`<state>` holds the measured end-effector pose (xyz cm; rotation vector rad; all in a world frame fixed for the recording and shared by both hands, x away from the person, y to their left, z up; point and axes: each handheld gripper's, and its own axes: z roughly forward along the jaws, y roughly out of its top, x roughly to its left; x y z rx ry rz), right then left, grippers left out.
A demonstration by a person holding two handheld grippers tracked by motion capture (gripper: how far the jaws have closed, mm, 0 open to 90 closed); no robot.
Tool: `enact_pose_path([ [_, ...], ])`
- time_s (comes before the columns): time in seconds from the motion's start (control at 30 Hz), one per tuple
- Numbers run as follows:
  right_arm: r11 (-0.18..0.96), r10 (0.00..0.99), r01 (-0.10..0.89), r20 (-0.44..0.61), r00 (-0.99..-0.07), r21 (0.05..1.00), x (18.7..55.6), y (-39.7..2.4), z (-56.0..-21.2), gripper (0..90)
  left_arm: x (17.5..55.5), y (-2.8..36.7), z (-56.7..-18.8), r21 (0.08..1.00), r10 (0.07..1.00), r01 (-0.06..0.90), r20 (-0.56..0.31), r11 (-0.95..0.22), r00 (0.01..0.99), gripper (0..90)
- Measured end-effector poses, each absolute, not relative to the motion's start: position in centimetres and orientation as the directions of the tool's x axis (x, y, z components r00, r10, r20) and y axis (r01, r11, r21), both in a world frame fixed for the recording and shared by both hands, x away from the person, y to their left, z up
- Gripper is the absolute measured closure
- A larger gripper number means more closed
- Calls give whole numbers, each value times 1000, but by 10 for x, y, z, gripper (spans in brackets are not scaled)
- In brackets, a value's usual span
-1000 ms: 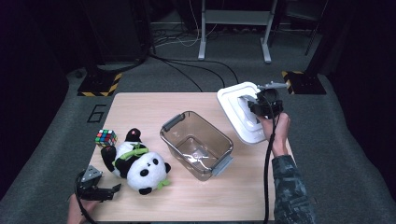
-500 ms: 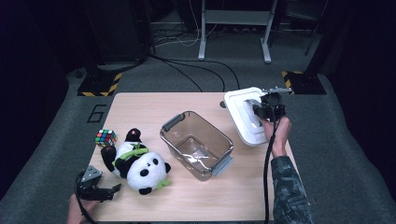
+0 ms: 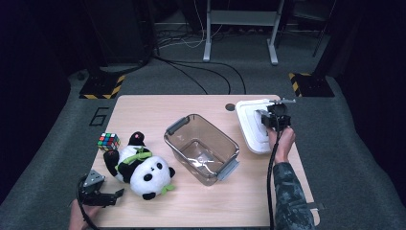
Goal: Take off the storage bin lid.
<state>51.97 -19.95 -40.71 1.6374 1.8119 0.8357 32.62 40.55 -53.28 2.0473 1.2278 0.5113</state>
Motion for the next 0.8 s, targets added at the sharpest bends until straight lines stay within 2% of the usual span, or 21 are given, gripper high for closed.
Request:
enact_pose_path([
  [0.2,25,997,674,27,-66,738,524,-203,-431,668,326,406,-533,726,879,609,-14,-318,476,15],
  [0.8,13,999,710,13,-32,704,525,-200,-478,667,326,406,-533,726,879,610,-14,-319,476,15],
])
